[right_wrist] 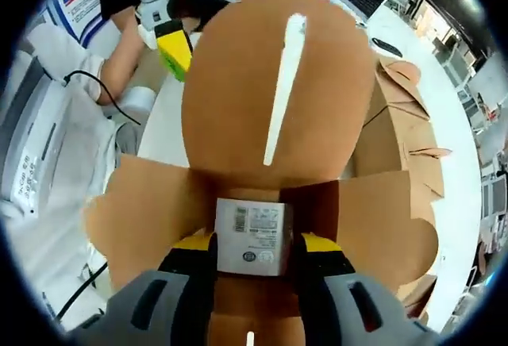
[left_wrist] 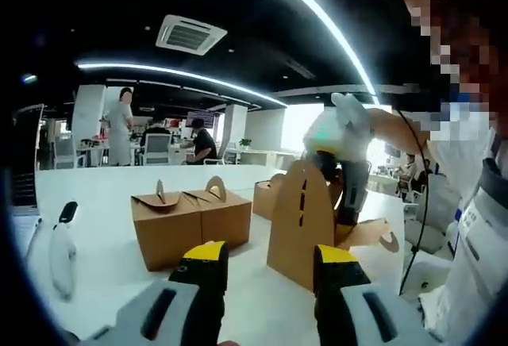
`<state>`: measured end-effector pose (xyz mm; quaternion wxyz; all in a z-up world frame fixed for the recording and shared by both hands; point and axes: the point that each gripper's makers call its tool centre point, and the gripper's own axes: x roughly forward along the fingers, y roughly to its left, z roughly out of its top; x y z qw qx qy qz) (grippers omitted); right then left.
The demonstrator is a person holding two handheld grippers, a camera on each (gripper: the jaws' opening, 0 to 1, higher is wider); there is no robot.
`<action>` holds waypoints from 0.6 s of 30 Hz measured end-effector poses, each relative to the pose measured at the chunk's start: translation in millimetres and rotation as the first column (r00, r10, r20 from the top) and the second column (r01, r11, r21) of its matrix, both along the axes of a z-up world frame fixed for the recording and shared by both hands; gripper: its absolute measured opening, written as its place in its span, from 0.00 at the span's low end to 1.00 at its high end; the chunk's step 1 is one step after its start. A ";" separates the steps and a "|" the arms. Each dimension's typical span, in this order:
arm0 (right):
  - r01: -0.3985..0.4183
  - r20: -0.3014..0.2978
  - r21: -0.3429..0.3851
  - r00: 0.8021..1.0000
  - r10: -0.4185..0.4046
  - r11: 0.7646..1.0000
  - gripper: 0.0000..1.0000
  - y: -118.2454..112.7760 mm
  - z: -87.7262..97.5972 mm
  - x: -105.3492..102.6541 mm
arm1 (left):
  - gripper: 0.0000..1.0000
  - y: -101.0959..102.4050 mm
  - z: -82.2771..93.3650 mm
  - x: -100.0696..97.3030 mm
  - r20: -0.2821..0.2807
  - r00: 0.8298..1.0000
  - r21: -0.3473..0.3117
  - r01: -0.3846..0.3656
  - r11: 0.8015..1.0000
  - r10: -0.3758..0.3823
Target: Pick up one paper box from the group, open the paper box, and remove the item inside
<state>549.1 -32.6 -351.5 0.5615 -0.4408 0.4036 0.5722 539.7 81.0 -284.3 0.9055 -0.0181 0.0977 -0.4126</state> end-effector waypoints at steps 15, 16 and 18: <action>0.003 -0.021 -0.058 1.000 -0.004 0.998 0.42 -1.6 -21.5 0.1 | 0.44 1.4 -4.3 1.4 0.004 1.000 0.028 -0.006 1.000 0.006; 0.001 -0.023 -0.063 1.000 -0.003 0.998 0.42 -1.8 -23.6 0.0 | 0.44 1.1 -5.0 1.3 0.003 1.000 0.032 -0.007 0.999 0.007; 0.002 -0.025 -0.068 1.000 -0.004 0.998 0.42 -2.5 -25.5 0.5 | 0.44 0.9 -5.2 1.3 0.004 1.000 0.034 -0.005 0.999 0.005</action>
